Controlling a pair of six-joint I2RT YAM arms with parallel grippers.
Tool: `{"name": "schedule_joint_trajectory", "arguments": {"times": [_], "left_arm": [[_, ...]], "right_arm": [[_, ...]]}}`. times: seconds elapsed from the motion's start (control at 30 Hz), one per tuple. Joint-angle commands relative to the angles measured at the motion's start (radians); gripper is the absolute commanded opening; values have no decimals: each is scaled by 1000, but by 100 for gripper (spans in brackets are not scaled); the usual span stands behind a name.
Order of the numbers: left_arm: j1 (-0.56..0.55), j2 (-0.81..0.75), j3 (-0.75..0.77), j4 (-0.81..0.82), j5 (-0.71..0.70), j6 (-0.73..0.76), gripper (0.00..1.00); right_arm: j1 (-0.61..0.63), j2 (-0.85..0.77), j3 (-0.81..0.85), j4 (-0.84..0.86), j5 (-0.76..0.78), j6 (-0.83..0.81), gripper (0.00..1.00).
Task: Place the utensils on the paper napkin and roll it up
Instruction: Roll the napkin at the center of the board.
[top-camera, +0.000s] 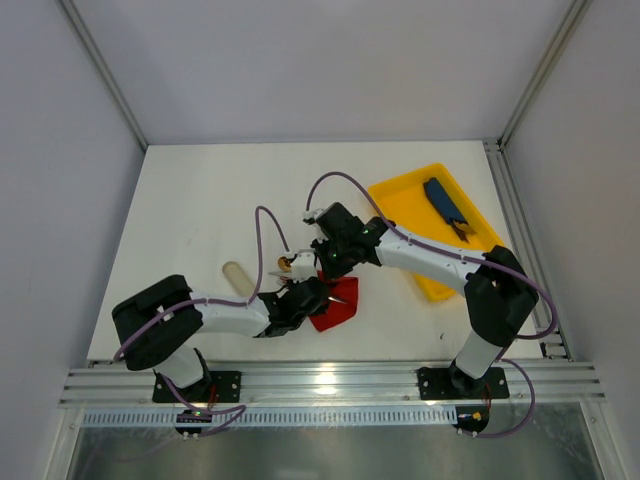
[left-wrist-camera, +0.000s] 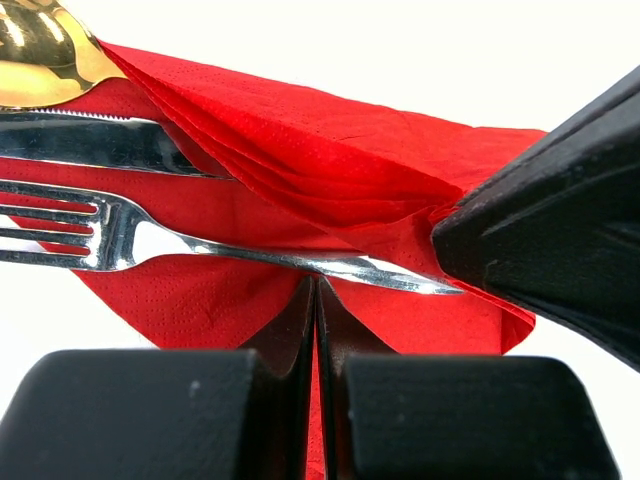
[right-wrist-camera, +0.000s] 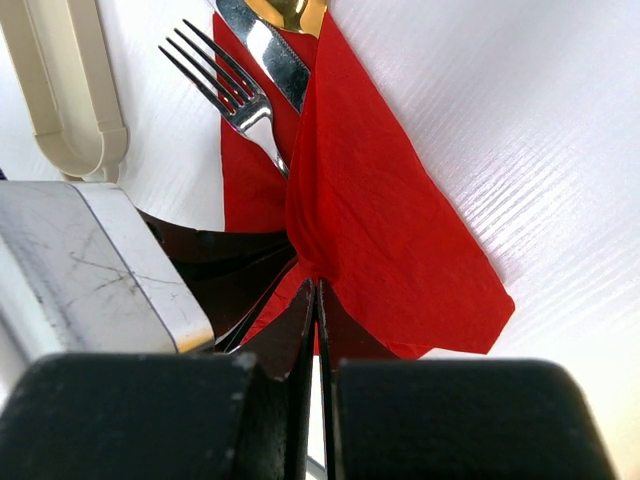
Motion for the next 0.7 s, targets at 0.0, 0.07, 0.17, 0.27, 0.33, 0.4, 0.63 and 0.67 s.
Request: {"name": "schedule_joint_trajectory", "arguments": {"times": [0.0,0.07,0.17,0.27,0.33,0.4,0.63,0.67], "left_arm": [[-12,-27,14,96,60,56,0],[-12,-33,10,101,58,56,0],[-12,-33,10,102,58,58,0],[-12,-26,10,108,64,60,0],[-11,-26,8,113,67,58,0],[-12,-27,5,122,72,56,0],[-12,-30,-9,139,78,56,0],[-12,-30,-10,145,78,58,0]], "right_arm": [[38,8,56,42,-60,-15,4],[39,5,56,44,-63,-12,4],[39,5,56,42,-61,-12,4],[38,5,54,44,-63,-12,4],[38,3,53,44,-64,-12,4],[41,3,54,44,-63,-12,4],[39,5,53,45,-63,-13,4],[41,5,51,47,-63,-13,4]]}}
